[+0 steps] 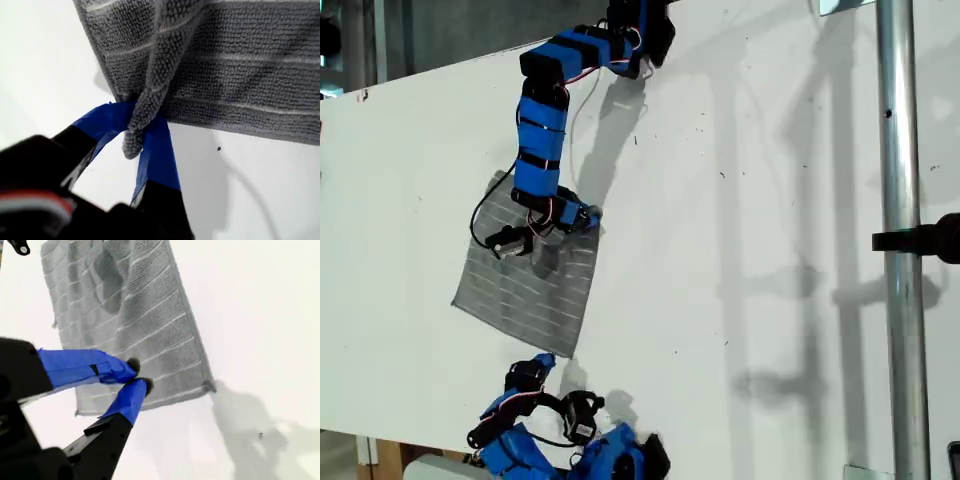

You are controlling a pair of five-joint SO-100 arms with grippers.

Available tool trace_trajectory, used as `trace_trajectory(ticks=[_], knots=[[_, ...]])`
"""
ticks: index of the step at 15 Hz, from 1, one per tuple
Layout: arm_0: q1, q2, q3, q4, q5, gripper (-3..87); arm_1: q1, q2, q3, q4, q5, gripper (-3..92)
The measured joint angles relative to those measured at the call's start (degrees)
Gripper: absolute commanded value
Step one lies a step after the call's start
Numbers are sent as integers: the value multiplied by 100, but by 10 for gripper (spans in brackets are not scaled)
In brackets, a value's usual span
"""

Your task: Grasp corners of a towel and fold twice.

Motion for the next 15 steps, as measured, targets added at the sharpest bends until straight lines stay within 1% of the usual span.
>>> trace_trajectory(ticks=[1, 2, 3, 4, 5, 6, 8, 10, 13, 14, 15], knots=[[-9, -185, -237, -35, 246, 302, 0, 9, 9, 0, 0, -2], [18, -299, -404, -70, 747, 280, 0, 18, 9, 0, 18, -2], [0, -316, -475, -123, 1055, 302, -9, 18, 9, 0, 44, -2], [-62, -325, -492, -193, 1169, 305, -9, 18, 9, 0, 53, -2], [-123, -369, -483, -264, 1222, 297, -9, 18, 9, 0, 53, -2], [-193, -492, -431, -343, 1239, 314, -9, 18, 18, 0, 53, -2], [-325, -949, -211, -483, 1230, 309, -9, 35, 26, -9, 53, -2], [-483, -1538, -18, -642, 1195, 279, -26, 53, 35, -9, 53, -2], [-659, -2364, 53, -1195, 1037, 268, -35, 88, 70, -26, 70, -2], [-729, -2654, 18, -1274, 1028, 267, -35, 114, 88, -18, 70, -2], [-773, -3059, -123, -1292, 1028, 244, -44, 141, 88, -9, 70, -2]])
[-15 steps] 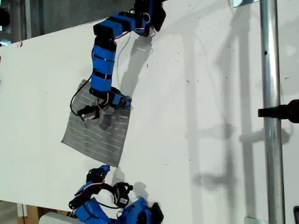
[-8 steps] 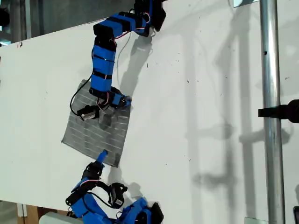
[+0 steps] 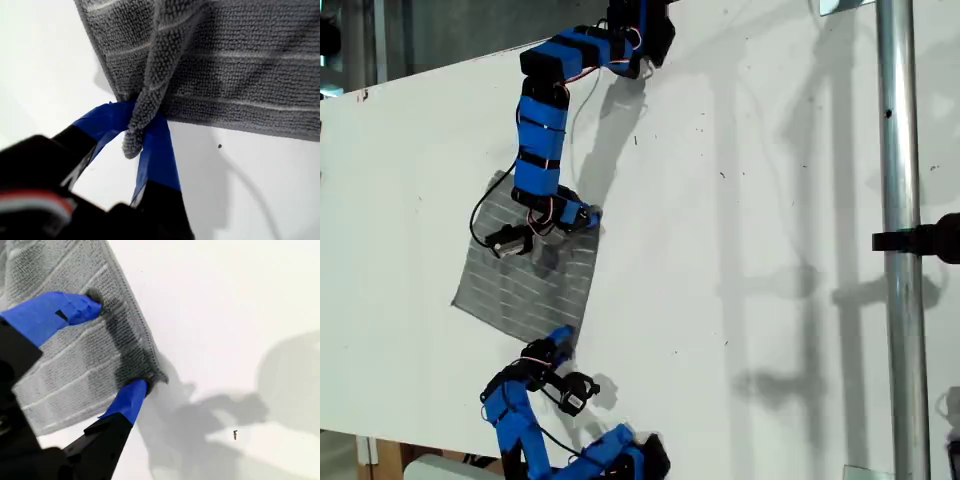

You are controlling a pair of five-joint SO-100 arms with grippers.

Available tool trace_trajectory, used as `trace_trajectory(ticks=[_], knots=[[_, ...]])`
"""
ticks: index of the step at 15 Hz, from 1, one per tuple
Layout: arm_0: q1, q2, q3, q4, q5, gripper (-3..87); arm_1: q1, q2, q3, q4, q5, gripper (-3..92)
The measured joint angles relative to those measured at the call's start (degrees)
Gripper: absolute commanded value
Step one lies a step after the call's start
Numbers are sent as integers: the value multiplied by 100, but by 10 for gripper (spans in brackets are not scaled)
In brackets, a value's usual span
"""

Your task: Grasp corners of a towel and fold twice.

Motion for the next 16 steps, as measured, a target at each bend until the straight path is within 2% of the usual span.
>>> trace_trajectory(ticks=[1, 3, 5, 9, 11, 13, 16], knots=[[-9, -439, -272, 105, -9, 218, 0, 9, 9, 9, 0, -2], [-88, -1020, -1028, 598, -35, 249, 0, 9, 9, 9, 0, -2], [-158, -1169, -1257, 694, -220, 236, 0, 9, 9, 9, 0, -2], [-220, -1617, -1854, 958, 79, 35, 0, 193, 105, 9, 0, -2], [-220, -2083, -2435, 1380, 114, 22, 0, 334, 176, -44, 0, -2], [-202, -2101, -2435, 1397, 97, -19, 0, 483, 308, -35, 0, -2], [97, -1916, -2303, 1485, -132, -19, -9, 519, 431, -35, 35, -2]])
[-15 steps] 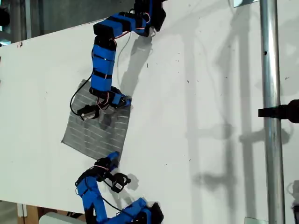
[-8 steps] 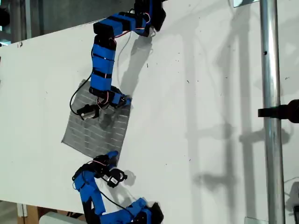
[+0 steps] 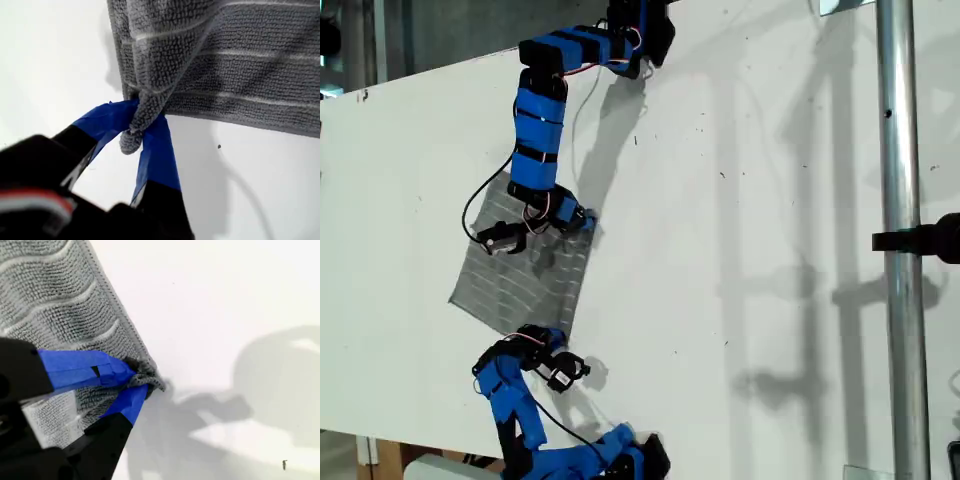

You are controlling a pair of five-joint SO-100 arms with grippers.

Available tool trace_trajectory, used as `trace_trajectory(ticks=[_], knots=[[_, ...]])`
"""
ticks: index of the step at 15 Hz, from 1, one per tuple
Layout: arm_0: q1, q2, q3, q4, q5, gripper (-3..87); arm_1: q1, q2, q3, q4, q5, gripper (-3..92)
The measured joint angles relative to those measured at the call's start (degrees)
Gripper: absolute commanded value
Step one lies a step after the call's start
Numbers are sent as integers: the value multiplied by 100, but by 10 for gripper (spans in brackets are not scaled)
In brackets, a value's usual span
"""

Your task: Grasp corners of a towel and fold twice.

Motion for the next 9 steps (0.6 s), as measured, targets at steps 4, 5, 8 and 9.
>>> trace_trajectory(ticks=[4, 5, 8, 9], knots=[[1406, 1169, 721, 237, -940, -19, -404, 360, 290, 255, 237, -2], [1934, 1705, 1169, 211, -1371, -19, -633, 642, 492, 334, 369, -2], [3709, 3146, 2162, -53, -2813, -19, -1608, 1450, 888, 756, 940, -2], [4351, 3410, 2250, -132, -3331, -19, -2048, 1591, 888, 853, 1204, -2]])
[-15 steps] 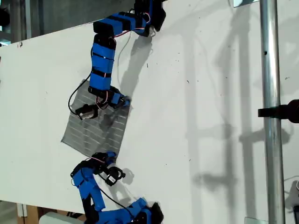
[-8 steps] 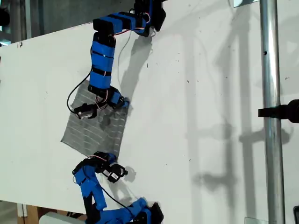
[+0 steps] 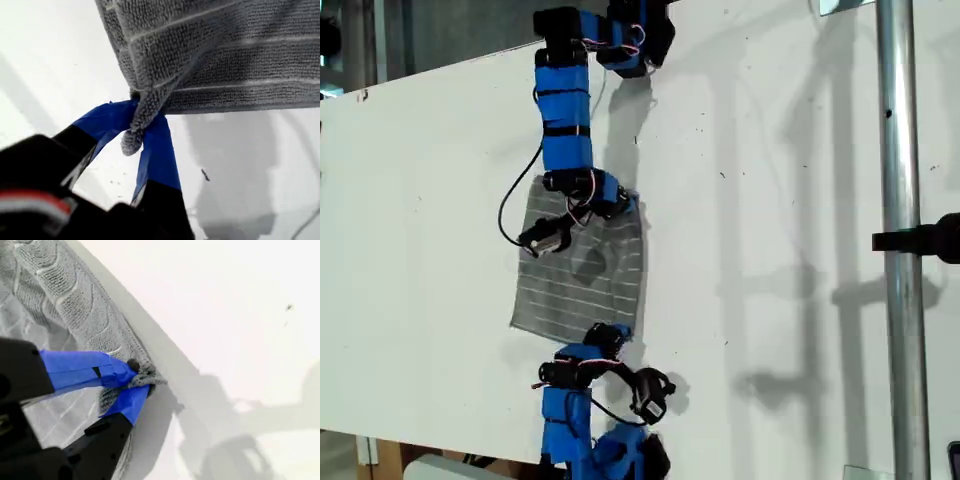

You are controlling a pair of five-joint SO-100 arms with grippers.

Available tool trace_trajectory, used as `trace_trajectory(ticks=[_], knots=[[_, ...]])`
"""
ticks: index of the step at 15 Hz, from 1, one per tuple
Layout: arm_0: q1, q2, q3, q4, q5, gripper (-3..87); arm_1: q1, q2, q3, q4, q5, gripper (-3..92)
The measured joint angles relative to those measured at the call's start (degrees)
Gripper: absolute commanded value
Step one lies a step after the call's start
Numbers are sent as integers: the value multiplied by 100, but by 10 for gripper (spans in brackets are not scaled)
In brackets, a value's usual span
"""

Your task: Grasp corners of a towel and fold twice.

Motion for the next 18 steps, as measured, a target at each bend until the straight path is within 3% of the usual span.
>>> trace_trajectory(ticks=[3, 6, 11, 14, 18], knots=[[1477, 185, 62, -334, -1274, -19, -1090, 35, -9, 18, 738, -3], [1318, 729, 220, -360, -1151, -19, -1020, 290, -62, 44, 791, -3], [-1749, 1222, 554, -817, 1564, -19, 1459, 624, 132, -360, -519, -3], [-3366, 703, -246, -993, 2883, -19, 2962, 624, 132, -905, -1485, -3], [-3744, 483, -1301, -1046, 3454, -19, 3393, 1485, 132, -1055, -1925, -3]])
